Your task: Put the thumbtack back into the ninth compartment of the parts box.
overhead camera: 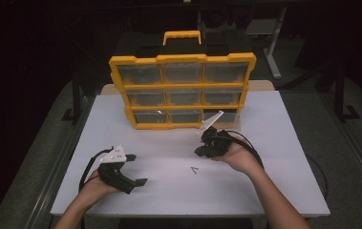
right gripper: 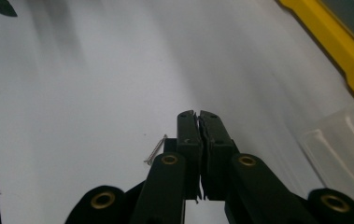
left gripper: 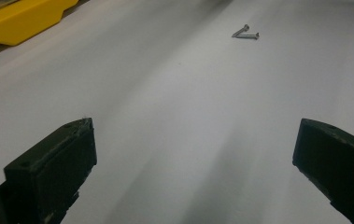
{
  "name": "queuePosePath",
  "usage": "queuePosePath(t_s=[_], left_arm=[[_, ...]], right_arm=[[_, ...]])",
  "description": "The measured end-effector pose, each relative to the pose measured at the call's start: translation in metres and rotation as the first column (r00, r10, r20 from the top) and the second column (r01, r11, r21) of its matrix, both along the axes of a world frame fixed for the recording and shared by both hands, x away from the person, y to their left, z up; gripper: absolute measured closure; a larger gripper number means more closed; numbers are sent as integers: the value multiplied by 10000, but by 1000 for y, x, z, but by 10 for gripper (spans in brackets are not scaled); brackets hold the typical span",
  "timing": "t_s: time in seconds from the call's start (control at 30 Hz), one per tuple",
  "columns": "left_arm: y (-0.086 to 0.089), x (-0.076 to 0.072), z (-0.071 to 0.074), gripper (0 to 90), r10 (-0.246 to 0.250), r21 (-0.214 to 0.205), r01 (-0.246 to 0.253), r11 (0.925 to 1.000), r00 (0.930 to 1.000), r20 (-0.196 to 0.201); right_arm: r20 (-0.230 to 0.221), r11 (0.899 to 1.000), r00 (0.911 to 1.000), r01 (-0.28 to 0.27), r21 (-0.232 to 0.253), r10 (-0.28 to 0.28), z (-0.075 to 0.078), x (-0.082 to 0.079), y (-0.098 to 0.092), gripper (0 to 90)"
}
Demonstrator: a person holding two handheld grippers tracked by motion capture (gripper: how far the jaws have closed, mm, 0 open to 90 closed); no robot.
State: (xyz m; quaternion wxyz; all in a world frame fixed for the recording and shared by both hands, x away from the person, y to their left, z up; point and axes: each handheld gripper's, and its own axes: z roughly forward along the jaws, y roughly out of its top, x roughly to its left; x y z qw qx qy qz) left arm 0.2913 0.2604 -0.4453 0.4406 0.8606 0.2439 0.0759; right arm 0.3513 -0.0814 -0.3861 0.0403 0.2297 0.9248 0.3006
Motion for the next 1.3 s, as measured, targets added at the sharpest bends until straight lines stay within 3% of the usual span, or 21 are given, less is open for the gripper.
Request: queuePosePath(t_s=[0.3, 0.9, 1.3], left_arm=[[0, -1, -1, 0, -87, 115, 86, 9999, 9999, 59], [-1, -1, 0, 0, -11, 45, 11, 10000, 10000, -24], [-1, -1, 0, 1, 86, 114, -85, 9999, 10000, -30]], right_arm=[[-146, 9998, 9998, 149, 130, -147, 15, 6, -4, 865], [58, 9991, 9992, 401, 135, -402, 45, 18, -11, 865], [247, 9954, 9953, 930, 212, -935, 59, 32, -22, 866]])
